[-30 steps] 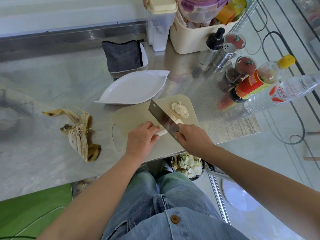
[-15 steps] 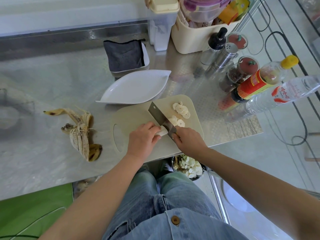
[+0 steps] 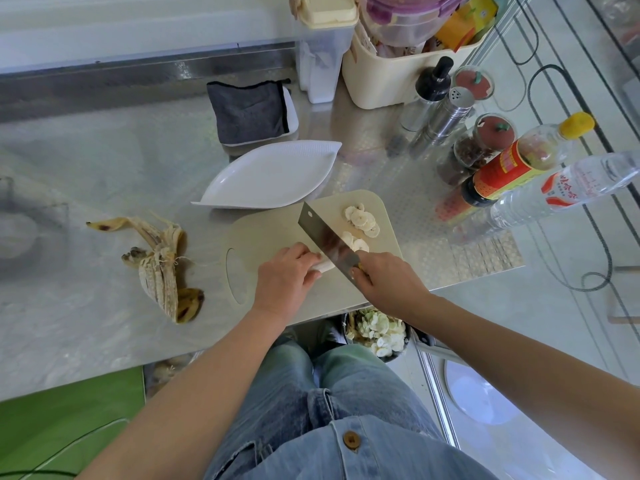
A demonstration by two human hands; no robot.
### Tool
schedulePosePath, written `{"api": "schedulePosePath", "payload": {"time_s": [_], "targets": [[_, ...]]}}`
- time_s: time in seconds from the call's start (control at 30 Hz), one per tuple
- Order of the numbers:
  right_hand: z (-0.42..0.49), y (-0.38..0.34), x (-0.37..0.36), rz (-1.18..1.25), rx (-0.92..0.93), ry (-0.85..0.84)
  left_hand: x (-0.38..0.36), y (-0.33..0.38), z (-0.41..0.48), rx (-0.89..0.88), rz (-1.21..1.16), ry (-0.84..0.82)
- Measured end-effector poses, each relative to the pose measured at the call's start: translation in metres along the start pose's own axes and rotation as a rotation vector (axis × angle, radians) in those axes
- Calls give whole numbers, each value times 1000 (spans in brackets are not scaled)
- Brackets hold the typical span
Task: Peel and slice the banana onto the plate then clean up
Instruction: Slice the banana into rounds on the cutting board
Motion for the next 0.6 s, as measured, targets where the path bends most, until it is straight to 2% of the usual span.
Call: {"api": "schedulePosePath", "payload": {"time_s": [0.6], "targets": [[12,-3,-17,37,-33,-15,2,-5,-5,-24,-22,18]]}}
Point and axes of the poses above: each hand's wrist, its own z-axis towards the middle knuckle, its own x-axis out of the back of the hand, y = z × x, the point moved 6 cm from there along z, towards the middle knuckle, and after that the axes turned 6 degrees about -x, right-handed, at the moved point
